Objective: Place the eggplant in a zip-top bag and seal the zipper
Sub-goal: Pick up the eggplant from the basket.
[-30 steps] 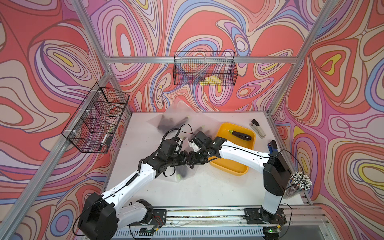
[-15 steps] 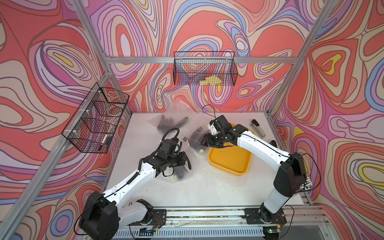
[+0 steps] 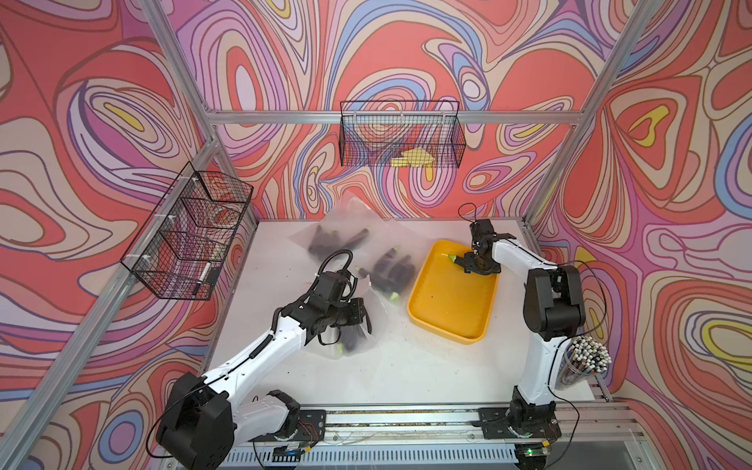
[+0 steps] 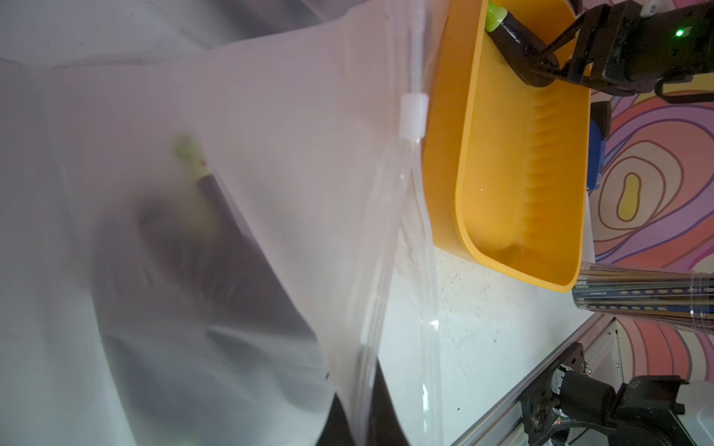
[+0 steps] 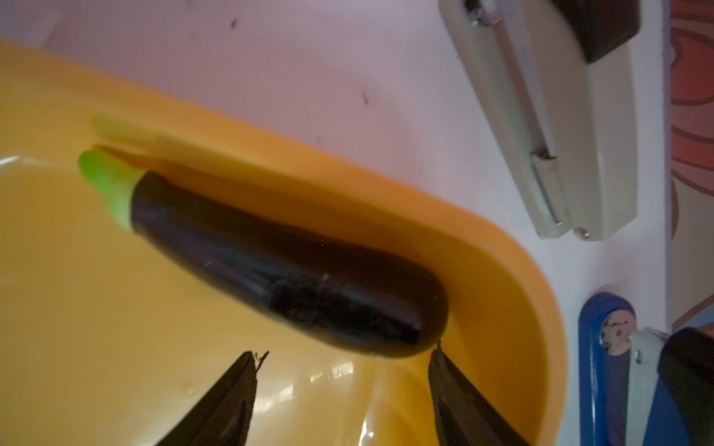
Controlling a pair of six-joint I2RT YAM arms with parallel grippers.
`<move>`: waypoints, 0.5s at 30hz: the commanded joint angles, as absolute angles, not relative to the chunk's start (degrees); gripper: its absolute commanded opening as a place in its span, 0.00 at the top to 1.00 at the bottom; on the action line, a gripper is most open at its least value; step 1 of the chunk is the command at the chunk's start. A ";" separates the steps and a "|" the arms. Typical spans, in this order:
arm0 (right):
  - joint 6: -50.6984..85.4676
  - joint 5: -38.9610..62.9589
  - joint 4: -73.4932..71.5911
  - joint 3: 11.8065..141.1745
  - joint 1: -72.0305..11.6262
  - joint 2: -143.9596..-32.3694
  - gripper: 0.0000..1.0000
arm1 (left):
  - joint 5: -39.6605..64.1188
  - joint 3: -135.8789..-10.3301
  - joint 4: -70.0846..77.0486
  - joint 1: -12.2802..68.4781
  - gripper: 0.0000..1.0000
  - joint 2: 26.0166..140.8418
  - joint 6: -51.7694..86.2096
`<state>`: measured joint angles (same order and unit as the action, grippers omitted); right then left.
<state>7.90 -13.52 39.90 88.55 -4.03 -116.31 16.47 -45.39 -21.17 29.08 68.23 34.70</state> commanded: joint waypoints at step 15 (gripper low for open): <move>10.14 9.28 38.81 92.08 -0.69 -118.40 0.28 | 15.56 -46.32 -22.69 28.66 1.00 67.55 34.14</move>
